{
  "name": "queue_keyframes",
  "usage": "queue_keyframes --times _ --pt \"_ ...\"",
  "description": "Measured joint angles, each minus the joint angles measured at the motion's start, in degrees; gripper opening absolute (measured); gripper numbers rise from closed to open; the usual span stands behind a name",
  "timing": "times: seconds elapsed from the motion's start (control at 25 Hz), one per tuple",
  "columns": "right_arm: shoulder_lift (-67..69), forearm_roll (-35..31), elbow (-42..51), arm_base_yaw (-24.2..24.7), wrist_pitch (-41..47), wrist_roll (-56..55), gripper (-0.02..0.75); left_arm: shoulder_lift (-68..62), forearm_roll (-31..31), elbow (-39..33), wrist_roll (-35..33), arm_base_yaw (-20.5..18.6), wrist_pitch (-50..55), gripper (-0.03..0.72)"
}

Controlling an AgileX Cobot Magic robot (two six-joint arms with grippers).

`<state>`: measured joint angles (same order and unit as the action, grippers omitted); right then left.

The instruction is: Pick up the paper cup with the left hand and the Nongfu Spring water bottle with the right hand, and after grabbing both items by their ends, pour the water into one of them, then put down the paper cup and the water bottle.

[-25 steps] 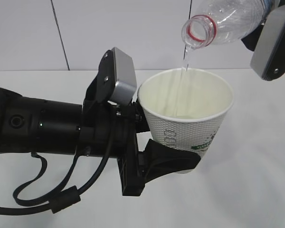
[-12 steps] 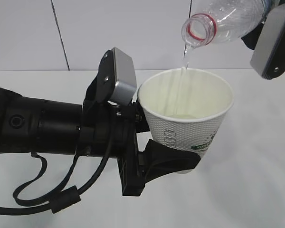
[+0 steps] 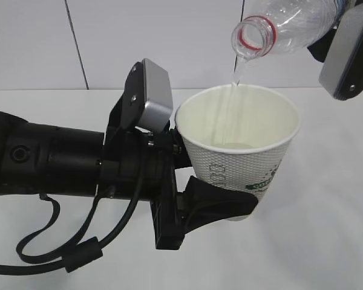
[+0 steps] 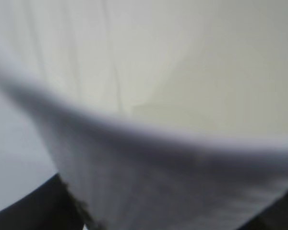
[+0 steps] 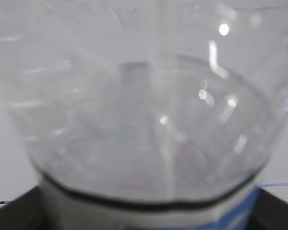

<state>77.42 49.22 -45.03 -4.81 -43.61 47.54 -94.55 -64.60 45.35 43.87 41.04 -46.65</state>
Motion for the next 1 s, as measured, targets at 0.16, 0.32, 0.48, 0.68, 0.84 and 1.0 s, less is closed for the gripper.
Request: queue_keyframes --times 0.16,0.32,0.48,0.68,0.84,1.0 --pt "0.0 0.0 0.0 0.0 0.0 0.0 0.493 0.0 0.1 0.0 0.0 0.0 -0.8 0.51" --pt "0.0 0.0 0.0 0.0 0.0 0.0 0.493 0.0 1.2 0.0 0.0 0.0 -0.9 0.51" --pt "-0.1 0.2 0.0 0.0 0.0 0.0 0.493 0.0 2.6 0.0 0.0 0.0 -0.9 0.51" --pt "-0.1 0.3 0.0 0.0 0.0 0.0 0.493 0.0 2.7 0.0 0.0 0.0 -0.9 0.51" --pt "-0.1 0.5 0.0 0.0 -0.1 0.0 0.493 0.0 2.7 0.0 0.0 0.0 0.0 0.51" --pt "-0.1 0.5 0.0 0.0 -0.1 0.0 0.493 -0.1 2.7 0.0 0.0 0.0 0.7 0.51"
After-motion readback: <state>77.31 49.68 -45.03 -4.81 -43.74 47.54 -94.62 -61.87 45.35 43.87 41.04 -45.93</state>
